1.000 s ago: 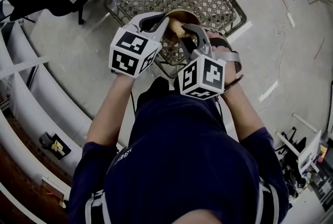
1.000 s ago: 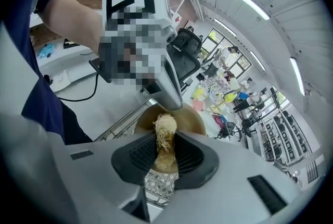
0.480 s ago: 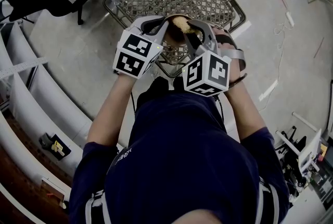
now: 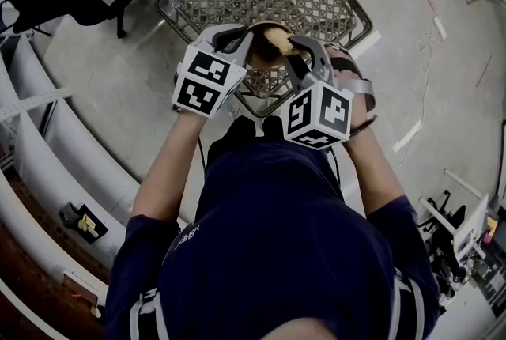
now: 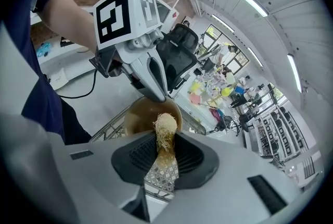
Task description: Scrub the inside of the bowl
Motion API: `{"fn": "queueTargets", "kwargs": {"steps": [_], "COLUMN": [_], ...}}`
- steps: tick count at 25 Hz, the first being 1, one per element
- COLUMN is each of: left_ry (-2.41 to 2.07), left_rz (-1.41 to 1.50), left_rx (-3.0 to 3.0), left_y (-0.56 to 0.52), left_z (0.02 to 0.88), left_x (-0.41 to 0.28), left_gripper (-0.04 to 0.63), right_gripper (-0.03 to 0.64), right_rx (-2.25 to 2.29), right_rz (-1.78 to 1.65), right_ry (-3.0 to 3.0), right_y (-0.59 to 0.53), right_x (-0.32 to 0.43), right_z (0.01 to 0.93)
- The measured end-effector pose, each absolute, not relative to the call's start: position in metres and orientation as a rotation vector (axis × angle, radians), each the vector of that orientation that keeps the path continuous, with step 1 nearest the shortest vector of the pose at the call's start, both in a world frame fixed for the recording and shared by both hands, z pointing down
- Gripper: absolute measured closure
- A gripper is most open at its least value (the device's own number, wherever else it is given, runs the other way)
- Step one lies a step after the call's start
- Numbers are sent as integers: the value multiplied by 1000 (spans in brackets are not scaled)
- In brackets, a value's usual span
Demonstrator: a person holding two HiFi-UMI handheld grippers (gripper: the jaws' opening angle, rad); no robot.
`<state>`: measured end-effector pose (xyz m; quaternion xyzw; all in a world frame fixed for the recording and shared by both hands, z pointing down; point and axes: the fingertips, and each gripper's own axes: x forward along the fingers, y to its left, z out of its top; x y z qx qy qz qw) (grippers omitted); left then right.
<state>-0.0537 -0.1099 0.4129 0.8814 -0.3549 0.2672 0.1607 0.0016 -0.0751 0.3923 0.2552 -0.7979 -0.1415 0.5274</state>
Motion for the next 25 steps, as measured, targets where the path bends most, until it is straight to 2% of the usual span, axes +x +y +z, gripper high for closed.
{"fn": "queueTargets", "kwargs": {"steps": [25], "left_ry": [-1051], "left_rz": [668], "left_rx": [2517], "left_y": [-123], "left_z": [398], "left_x": [-55], "left_gripper": [583], "right_gripper": [540], "right_rx": [529], "right_rz": [-324], "right_ry": [-1928], "right_y": [-49], "right_x": [-9], "right_z": [407]}}
